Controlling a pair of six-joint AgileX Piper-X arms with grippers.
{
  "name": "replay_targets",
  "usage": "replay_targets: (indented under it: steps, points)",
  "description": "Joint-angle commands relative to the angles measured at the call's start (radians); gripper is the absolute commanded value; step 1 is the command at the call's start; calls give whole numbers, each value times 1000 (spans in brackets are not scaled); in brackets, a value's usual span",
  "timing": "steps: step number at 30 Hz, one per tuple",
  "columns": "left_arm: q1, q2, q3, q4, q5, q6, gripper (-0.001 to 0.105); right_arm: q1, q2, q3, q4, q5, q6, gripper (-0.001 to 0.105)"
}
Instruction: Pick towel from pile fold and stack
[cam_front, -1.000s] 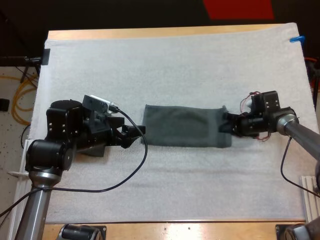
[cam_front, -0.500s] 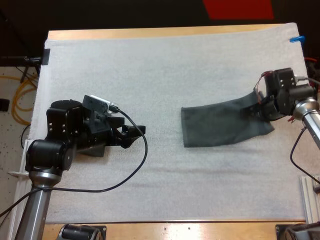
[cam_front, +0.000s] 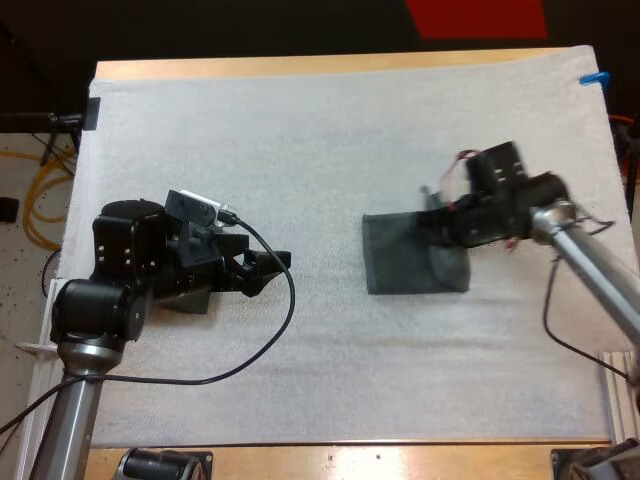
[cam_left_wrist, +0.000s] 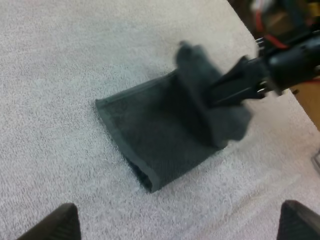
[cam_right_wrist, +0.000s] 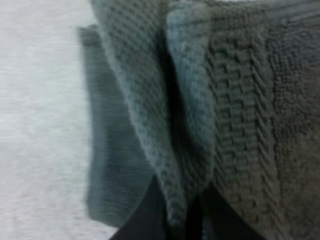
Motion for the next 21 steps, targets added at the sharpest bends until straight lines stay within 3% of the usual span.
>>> replay_targets:
  steps: [1, 4, 11, 14, 19, 21]
  points:
    - [1, -2, 0, -2, 7, -10, 75, 13, 16, -7, -35, -36, 30, 0]
    - [1, -2, 0, -2, 7, -10, 75, 42, 58, -7, -82, -45, 85, 0]
    - [1, -2, 0, -2, 7, -10, 75, 51, 96, -7, -115, -78, 99, 1]
    - [1, -2, 0, -2, 7, -10, 75, 51, 96, -10, -125, -81, 82, 16]
    - [1, -2, 0, -2, 7, -1, 75, 51, 96, -30, -132, -153, 57, 74]
    - [1, -2, 0, -2, 7, -1, 75, 51, 94, -47, -129, -212, 38, 86]
